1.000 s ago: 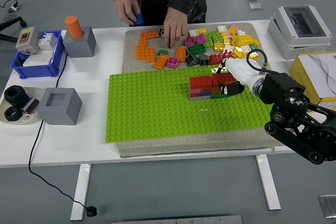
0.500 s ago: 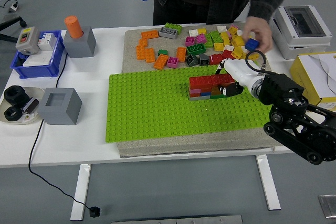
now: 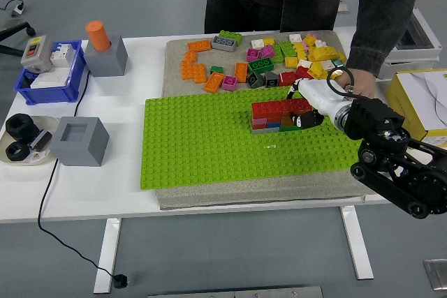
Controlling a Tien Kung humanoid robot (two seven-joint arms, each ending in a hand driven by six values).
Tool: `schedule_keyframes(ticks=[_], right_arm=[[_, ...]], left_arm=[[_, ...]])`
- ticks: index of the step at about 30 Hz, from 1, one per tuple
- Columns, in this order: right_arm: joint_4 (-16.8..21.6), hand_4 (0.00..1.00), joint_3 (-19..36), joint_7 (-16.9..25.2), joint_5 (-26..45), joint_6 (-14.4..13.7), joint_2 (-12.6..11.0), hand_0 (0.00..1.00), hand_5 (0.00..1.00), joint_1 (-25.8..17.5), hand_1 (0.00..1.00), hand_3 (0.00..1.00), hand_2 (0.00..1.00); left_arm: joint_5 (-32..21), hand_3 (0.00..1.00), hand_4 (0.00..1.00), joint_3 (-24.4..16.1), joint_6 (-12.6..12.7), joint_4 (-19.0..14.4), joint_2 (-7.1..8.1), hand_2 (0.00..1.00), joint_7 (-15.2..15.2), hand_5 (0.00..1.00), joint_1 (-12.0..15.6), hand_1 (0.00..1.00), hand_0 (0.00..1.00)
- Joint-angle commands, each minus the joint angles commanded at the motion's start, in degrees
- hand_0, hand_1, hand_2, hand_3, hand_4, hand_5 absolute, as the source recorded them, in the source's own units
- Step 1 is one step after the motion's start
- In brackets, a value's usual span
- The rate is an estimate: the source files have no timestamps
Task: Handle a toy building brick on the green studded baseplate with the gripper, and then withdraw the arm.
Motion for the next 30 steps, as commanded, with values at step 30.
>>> schedule_keyframes(ticks=[30], right_arm=[[2.7, 0.902, 1.0, 1.1, 1.3, 0.2, -0.8, 0.83, 0.291, 0.3, 0.886, 0.781, 0.94]], left_arm=[[0.4, 0.583, 0.627, 0.0, 0.0, 0.0, 0.02, 0.562, -0.1, 0.211, -0.3, 0.588, 0.631]])
